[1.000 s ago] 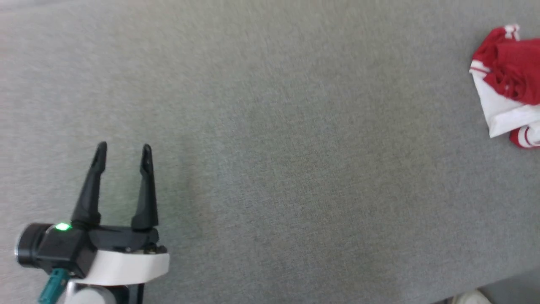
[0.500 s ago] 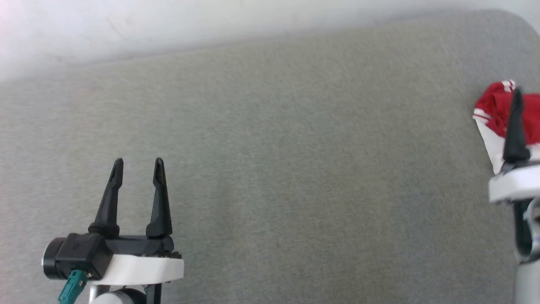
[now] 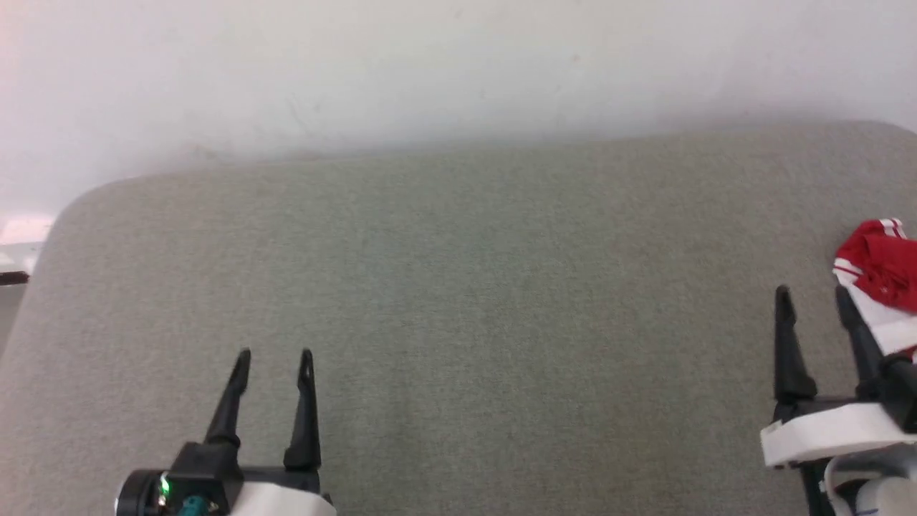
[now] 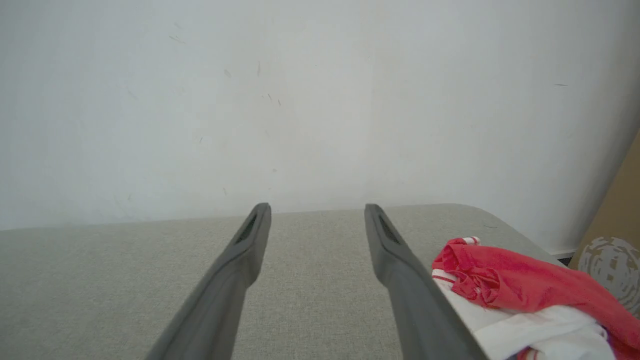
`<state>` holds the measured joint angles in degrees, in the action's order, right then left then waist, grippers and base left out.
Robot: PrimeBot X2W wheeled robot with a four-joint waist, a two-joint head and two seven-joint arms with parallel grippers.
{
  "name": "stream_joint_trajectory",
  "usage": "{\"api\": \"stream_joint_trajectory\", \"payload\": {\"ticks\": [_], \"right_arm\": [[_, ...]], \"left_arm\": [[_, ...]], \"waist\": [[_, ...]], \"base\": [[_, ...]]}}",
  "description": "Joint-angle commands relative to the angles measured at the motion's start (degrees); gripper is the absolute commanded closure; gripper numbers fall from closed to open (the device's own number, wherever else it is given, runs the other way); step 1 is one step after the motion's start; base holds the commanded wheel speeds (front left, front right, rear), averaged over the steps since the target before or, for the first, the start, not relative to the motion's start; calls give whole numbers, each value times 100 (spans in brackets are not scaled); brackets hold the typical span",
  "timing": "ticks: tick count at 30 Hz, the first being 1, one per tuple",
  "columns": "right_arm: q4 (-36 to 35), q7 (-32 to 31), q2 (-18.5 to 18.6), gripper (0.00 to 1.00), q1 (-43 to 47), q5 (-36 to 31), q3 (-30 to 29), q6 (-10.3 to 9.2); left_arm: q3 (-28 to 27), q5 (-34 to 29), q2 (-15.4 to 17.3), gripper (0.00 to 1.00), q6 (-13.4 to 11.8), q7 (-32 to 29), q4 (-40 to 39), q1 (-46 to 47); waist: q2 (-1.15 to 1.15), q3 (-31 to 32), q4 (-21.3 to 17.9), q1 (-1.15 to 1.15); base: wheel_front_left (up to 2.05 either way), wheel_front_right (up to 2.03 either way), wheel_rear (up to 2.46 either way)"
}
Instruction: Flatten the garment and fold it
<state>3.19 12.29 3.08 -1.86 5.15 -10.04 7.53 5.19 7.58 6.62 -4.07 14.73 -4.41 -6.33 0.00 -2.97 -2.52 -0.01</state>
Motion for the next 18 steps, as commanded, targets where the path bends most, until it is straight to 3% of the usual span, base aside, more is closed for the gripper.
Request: {"api": "stream_joint_trajectory", "payload": {"ticks": [1,8,18], "right_arm": [[121,83,-19,0,117,57,58,-4],[552,235,-20,0,318,258,42,-4],[669,269,-20,0,190,516,101,-4]], "left_arm": [[41,-69,-19,0,30,26,106,-124],[53,20,-142,0,65,27,262,-335],[-135,80,-250,0,132,27,230,-323]], "waist": [[0,285,301,1],[0,341,479,1],[0,241,357,1]], "base": [[0,0,0],[0,0,0],[0,0,0]]}}
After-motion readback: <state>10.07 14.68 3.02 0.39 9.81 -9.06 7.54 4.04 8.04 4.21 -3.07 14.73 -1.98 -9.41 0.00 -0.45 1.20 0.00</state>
